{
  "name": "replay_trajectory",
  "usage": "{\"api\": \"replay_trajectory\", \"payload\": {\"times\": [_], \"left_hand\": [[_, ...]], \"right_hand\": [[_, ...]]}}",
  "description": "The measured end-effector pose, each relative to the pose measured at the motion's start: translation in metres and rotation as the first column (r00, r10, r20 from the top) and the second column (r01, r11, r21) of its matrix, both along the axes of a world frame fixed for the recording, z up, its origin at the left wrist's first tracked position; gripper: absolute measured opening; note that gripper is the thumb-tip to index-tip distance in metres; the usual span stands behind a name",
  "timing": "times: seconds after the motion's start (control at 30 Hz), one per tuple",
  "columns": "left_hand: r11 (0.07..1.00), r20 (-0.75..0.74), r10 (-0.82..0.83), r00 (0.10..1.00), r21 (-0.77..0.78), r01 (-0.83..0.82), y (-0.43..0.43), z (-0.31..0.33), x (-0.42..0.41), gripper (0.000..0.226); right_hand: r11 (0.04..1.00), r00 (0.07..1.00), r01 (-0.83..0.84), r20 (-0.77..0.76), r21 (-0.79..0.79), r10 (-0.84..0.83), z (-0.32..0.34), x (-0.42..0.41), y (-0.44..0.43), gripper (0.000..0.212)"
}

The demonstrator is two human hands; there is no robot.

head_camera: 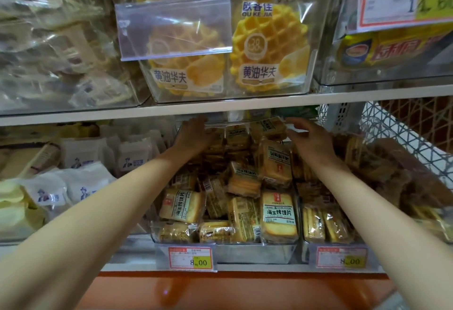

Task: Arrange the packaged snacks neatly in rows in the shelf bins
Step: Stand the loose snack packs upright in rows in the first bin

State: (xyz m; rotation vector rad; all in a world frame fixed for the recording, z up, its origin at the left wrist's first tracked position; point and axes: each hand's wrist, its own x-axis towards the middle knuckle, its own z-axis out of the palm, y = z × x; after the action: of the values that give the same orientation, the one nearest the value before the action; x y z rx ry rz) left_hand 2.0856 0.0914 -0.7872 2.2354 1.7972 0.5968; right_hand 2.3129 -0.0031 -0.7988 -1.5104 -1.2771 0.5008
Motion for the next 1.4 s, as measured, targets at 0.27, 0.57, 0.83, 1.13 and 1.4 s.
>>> {"api": "replay_trajectory", "payload": {"times": [0.27,0.57,0.83,1.13,1.4], "left_hand": [[0.901,-0.137,-0.432,0.891,-0.096,0.422,0.003,0.001,0.052,0.071],[0.914,0.243,-0.406,0.881,0.105,0.392,-0.004,0.005,0.044,0.056],[0.973,0.338,-0.121,0.933,0.227,0.044,-0.019,0.008,-0.022,0.041],[0.953,-0.270,0.175,0.947,0.288,-0.094,-0.026,-0.010,-0.060,0.058],[0.973,-0.465,0.091,0.880,0.228,0.020,-0.027,-0.006,-0.053,0.065]], "right_hand": [[0.999,0.983,-0.037,-0.183,-0.024,0.032,-0.003,0.000,0.003,0.025],[0.991,0.949,-0.130,-0.284,0.038,0.136,0.006,-0.005,0.003,0.017],[0.986,0.967,-0.168,-0.192,0.018,0.168,0.004,-0.007,-0.003,0.024],[0.943,0.950,-0.309,0.015,-0.125,0.313,0.005,-0.018,-0.022,0.034],[0.928,0.937,-0.324,0.076,-0.182,0.342,0.011,-0.014,-0.030,0.041]]}}
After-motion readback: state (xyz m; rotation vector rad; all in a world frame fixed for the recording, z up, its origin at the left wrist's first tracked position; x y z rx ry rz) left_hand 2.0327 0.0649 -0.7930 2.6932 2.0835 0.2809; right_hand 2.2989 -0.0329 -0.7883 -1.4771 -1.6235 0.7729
